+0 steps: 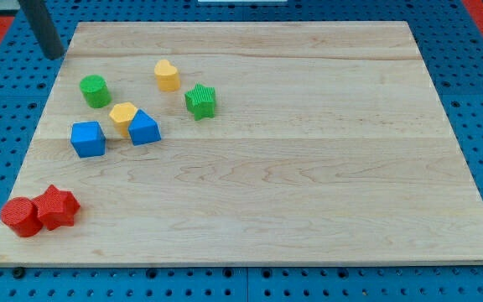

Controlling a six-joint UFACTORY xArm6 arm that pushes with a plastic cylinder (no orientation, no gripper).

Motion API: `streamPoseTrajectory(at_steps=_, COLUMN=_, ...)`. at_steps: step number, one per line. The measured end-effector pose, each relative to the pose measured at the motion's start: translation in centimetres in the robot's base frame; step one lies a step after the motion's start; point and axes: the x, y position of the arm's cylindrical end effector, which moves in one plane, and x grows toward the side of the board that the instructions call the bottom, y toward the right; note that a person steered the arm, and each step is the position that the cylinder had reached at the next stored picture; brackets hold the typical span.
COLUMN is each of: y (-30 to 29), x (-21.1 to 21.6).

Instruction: Push green circle near to the yellow heart

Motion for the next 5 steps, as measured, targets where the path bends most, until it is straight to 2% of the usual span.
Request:
streamPoseTrajectory(at_steps=2, y=2.8, x=3.6)
streamPoseTrajectory(at_steps=3, y=6.6, x=3.7)
streamPoseTrajectory(at_steps=4, y=7.4, x=4.3)
streamPoseTrajectory(at_steps=5, y=3.4, x=4.5)
